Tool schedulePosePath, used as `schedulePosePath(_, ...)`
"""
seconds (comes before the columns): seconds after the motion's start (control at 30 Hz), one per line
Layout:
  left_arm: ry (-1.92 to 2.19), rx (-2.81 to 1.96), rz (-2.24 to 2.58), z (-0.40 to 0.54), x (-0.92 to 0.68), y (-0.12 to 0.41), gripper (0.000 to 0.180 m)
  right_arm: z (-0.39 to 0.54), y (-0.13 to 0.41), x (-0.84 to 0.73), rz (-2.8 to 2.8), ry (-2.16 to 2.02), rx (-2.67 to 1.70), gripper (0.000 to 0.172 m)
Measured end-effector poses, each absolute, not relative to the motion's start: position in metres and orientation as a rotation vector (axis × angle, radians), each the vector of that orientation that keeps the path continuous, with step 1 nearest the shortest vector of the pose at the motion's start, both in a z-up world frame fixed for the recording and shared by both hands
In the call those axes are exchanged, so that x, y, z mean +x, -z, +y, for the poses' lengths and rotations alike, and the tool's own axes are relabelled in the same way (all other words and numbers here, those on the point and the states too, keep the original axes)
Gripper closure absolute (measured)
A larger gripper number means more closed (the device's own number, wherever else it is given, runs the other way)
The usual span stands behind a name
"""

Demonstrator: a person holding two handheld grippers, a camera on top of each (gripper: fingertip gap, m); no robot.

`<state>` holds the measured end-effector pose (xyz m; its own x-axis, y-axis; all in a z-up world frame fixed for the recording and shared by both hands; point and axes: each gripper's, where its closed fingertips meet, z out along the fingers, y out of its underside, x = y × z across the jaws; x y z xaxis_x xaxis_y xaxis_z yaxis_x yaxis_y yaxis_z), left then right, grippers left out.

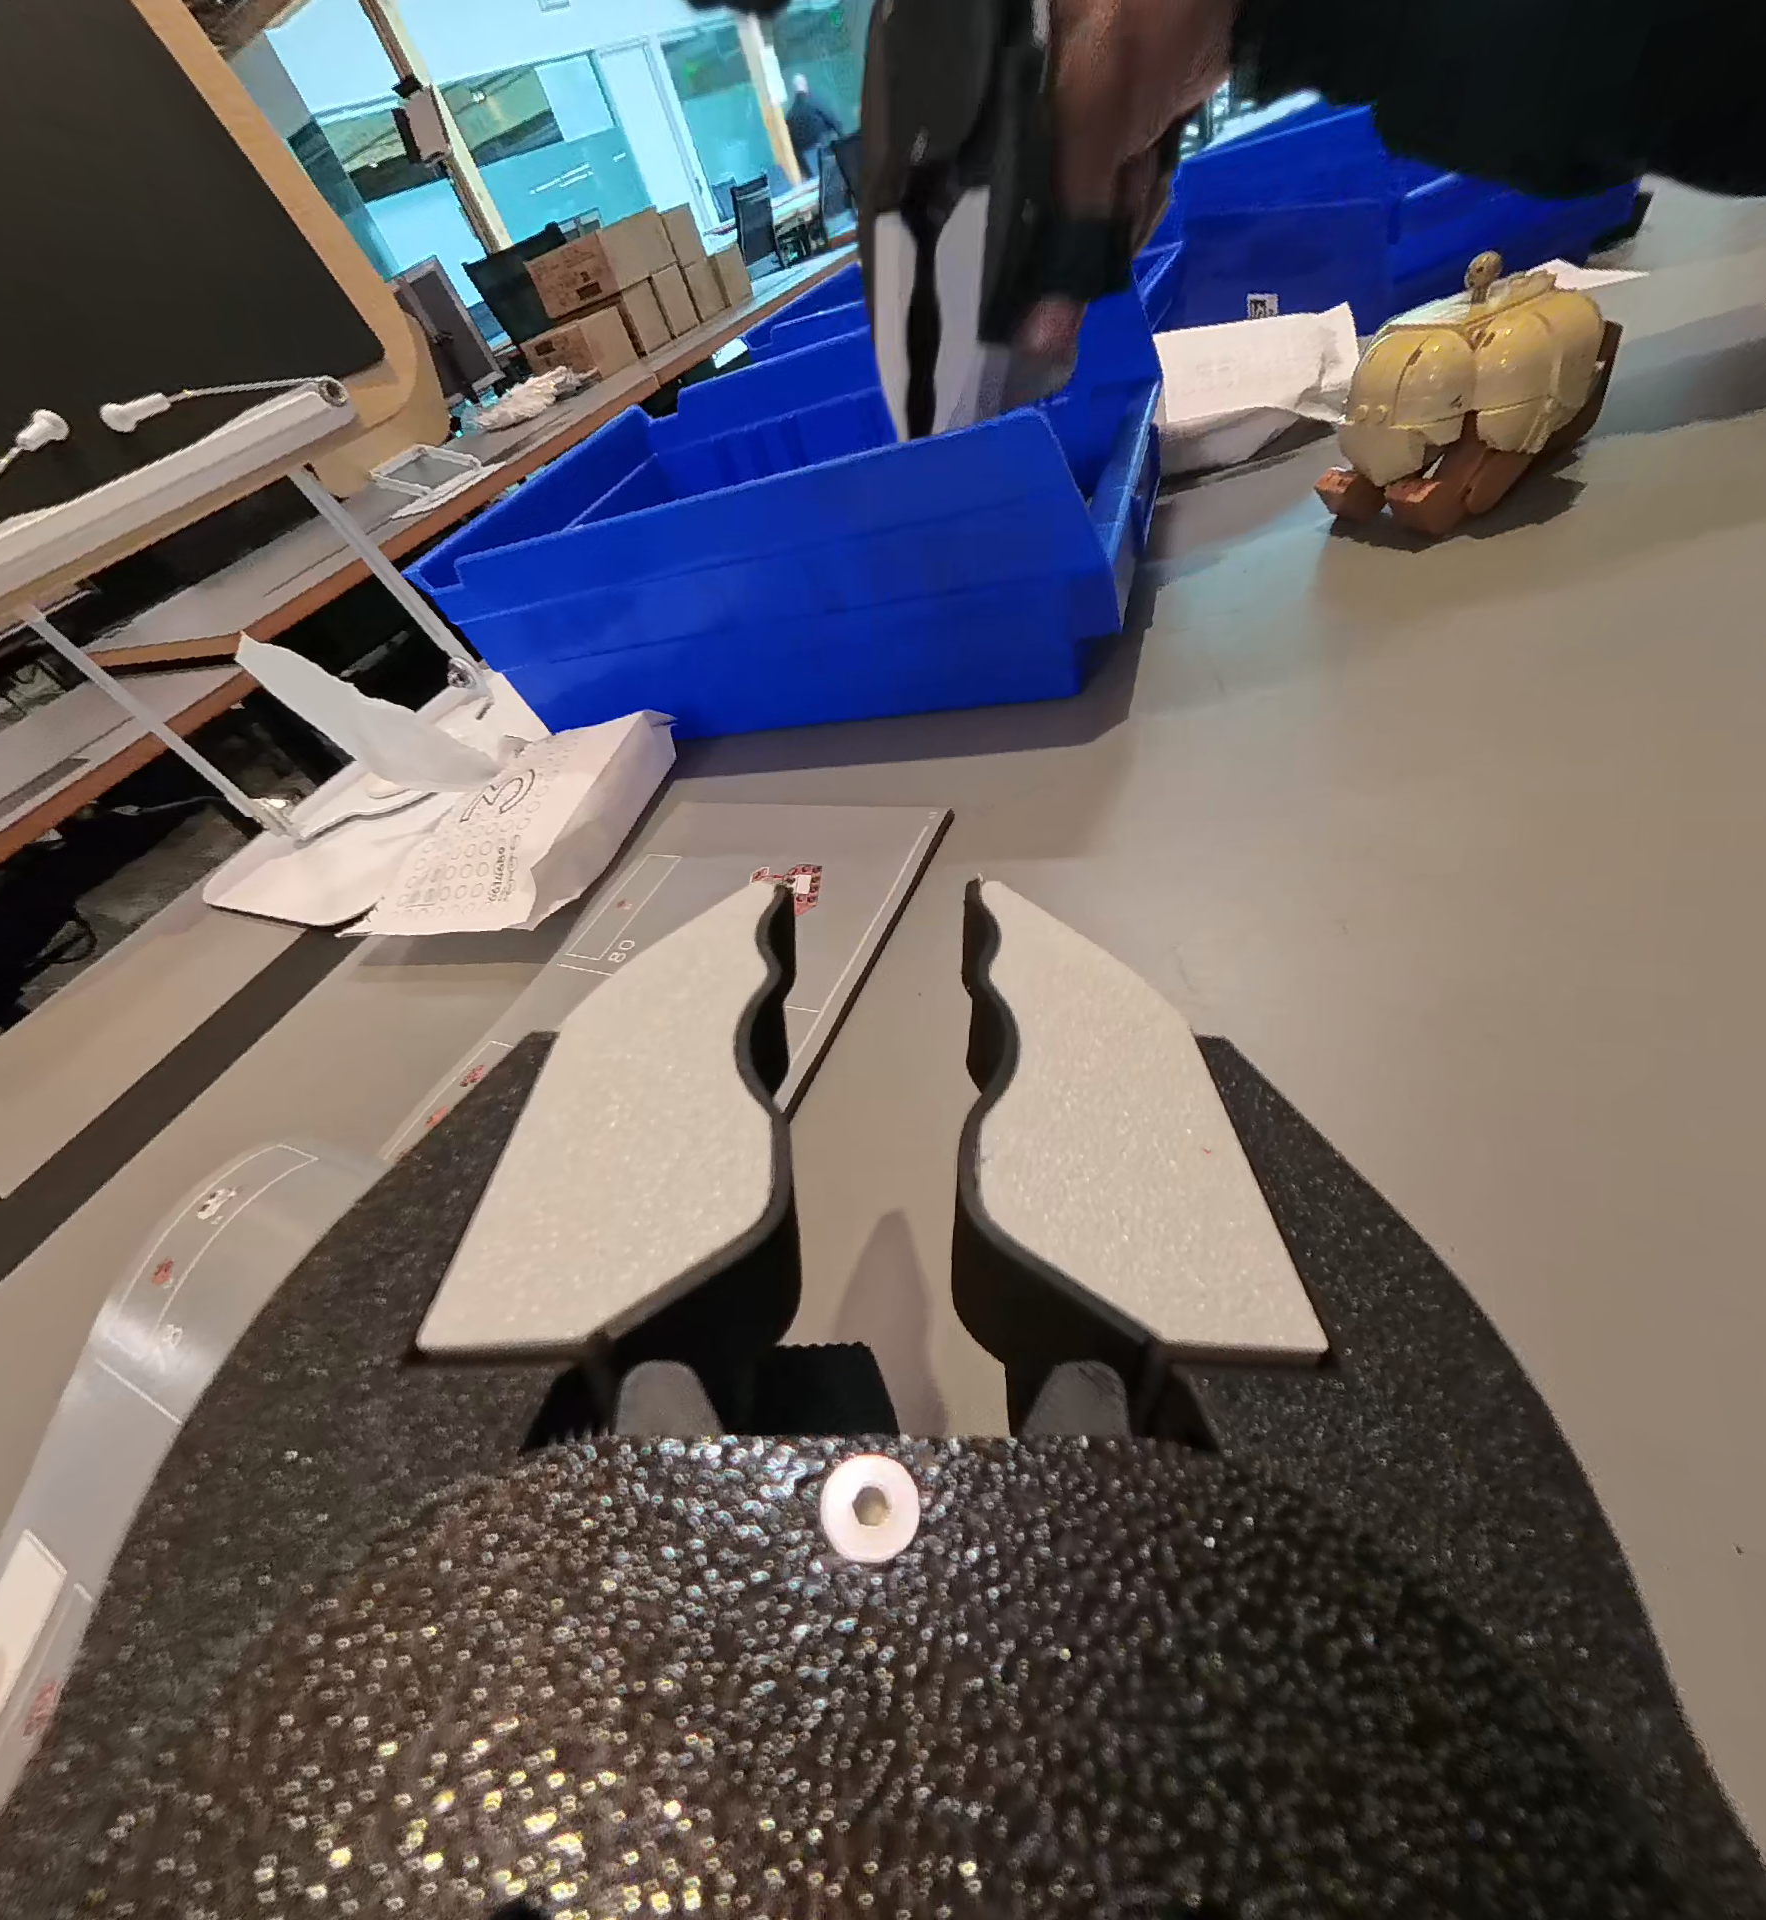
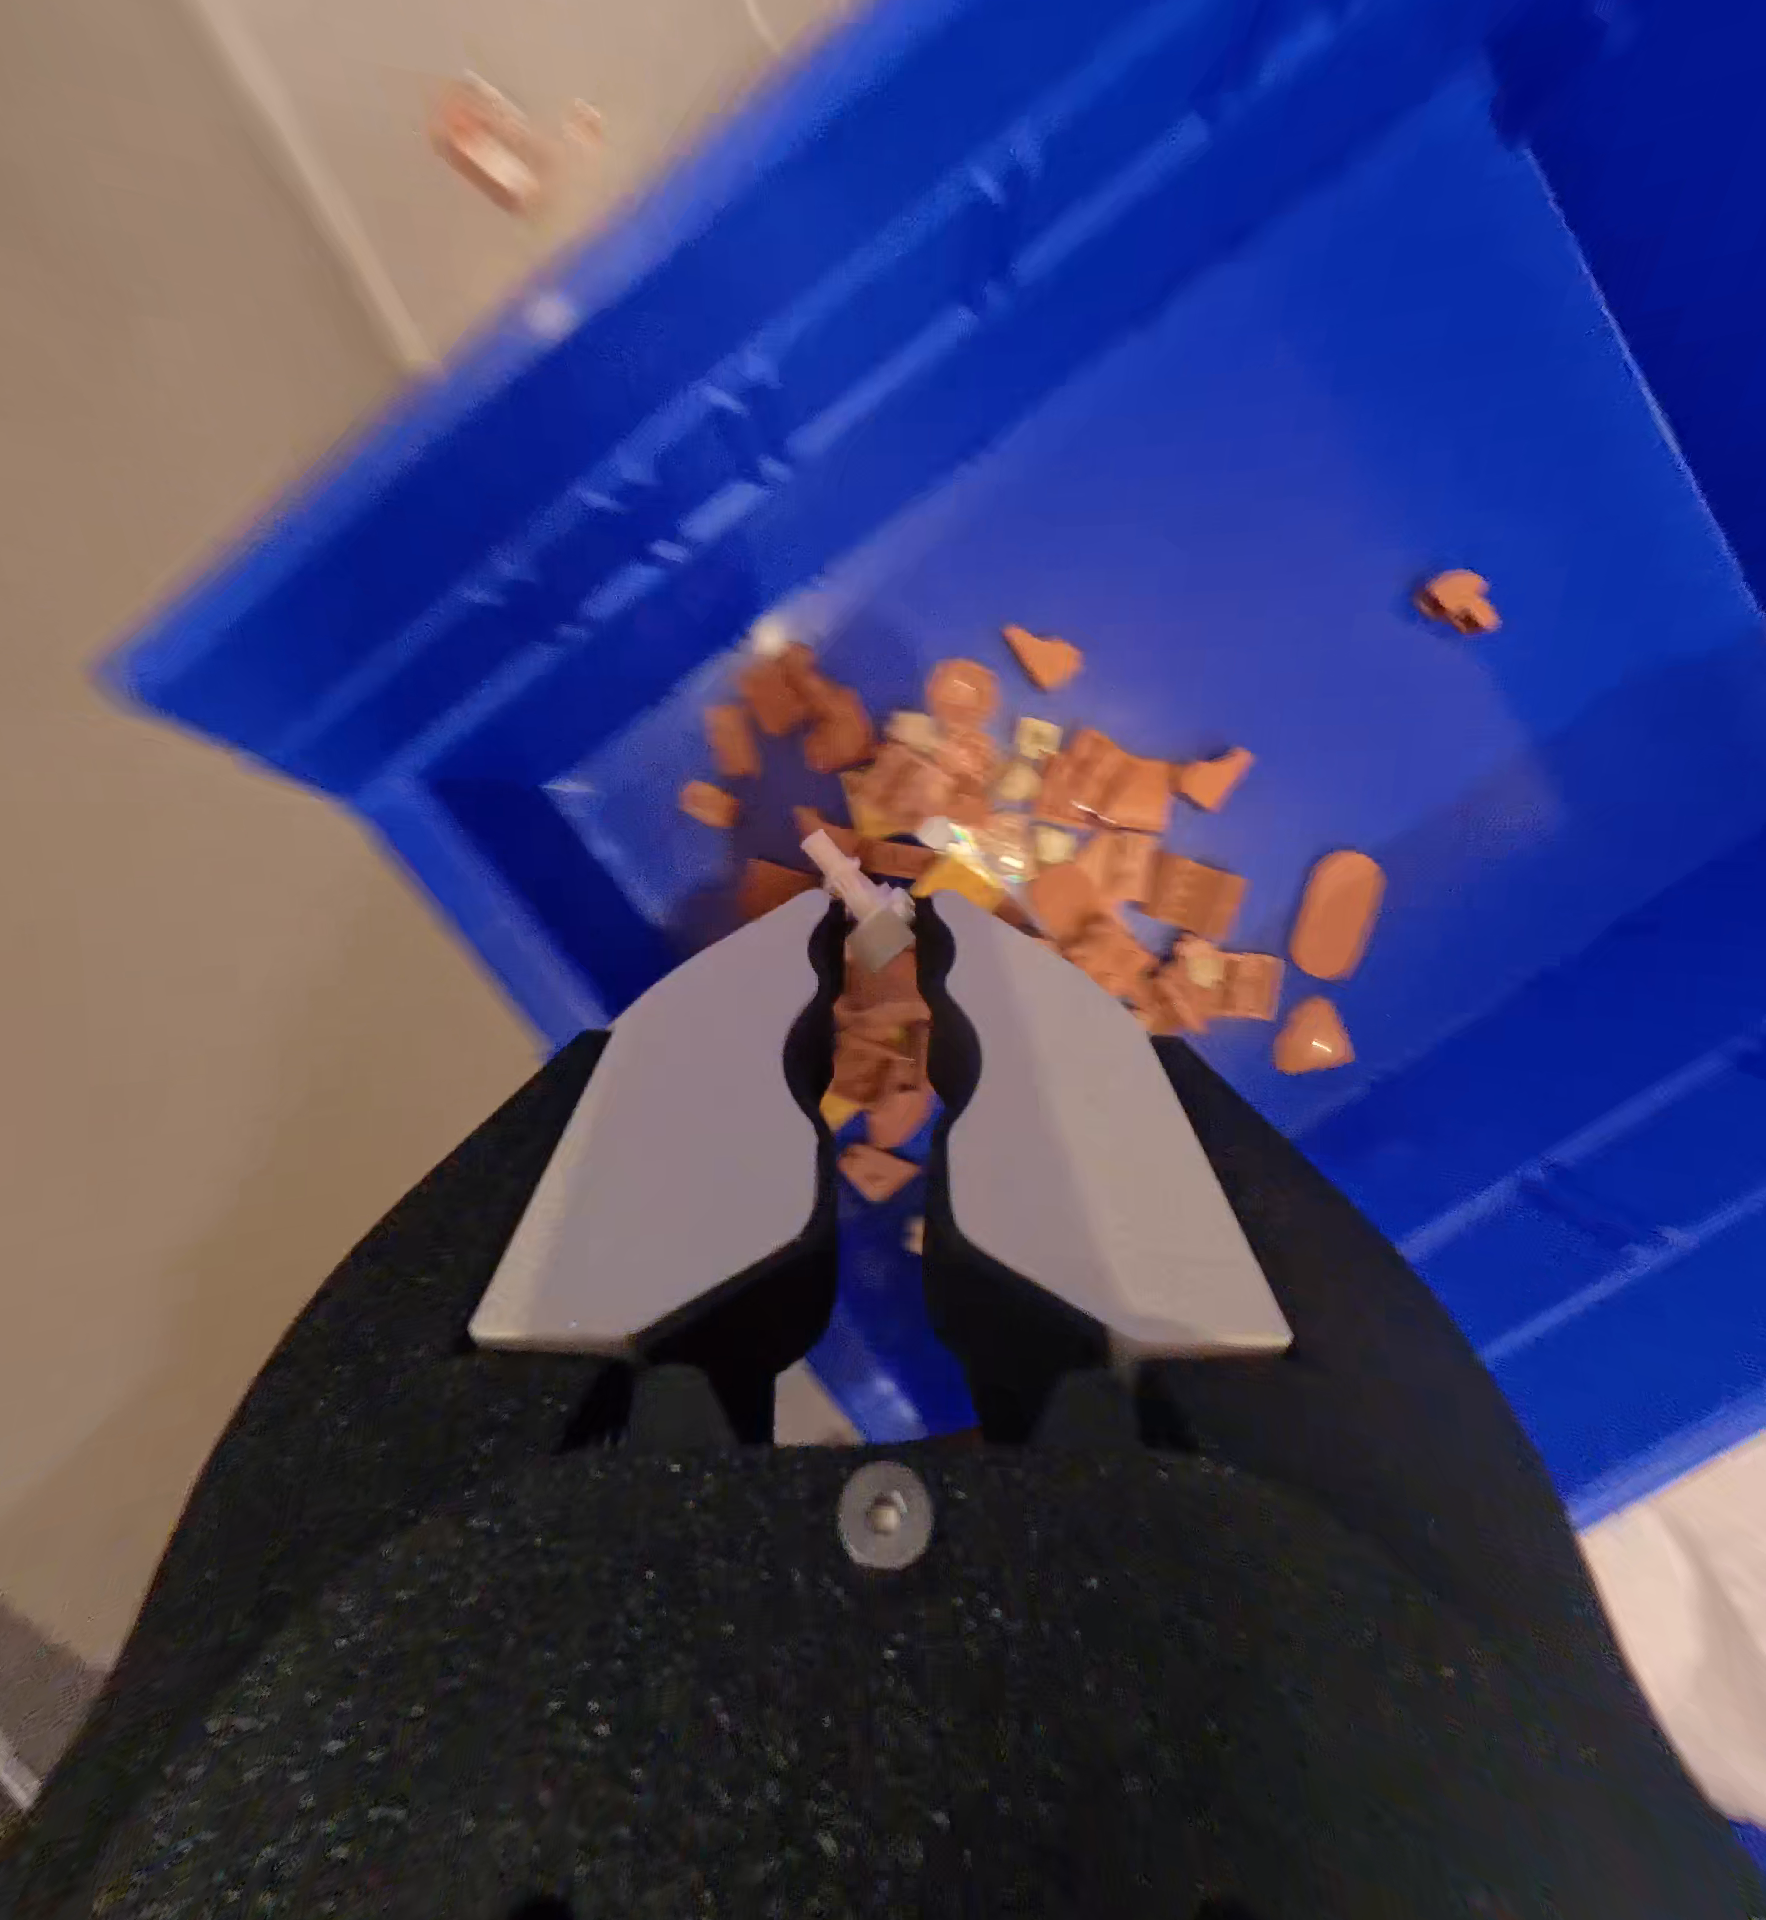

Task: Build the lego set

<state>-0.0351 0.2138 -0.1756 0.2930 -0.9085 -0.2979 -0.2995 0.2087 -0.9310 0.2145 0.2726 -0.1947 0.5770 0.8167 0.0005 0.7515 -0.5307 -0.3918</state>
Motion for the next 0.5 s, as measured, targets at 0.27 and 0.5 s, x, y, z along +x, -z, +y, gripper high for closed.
schedulePosePath(0.27, 0.593, -1.323, 1.269, 0.212, -0.033, 0.178, 0.151, 0.201, 0.136, 0.164, -1.157, -0.794, -2.185, 0.159)
schedulePosePath(0.5, 0.607, -1.307, 1.268, 0.210, -0.034, 0.176, 0.152, 0.146, 0.181, 0.087, -1.321, -0.519, -2.162, 0.159)
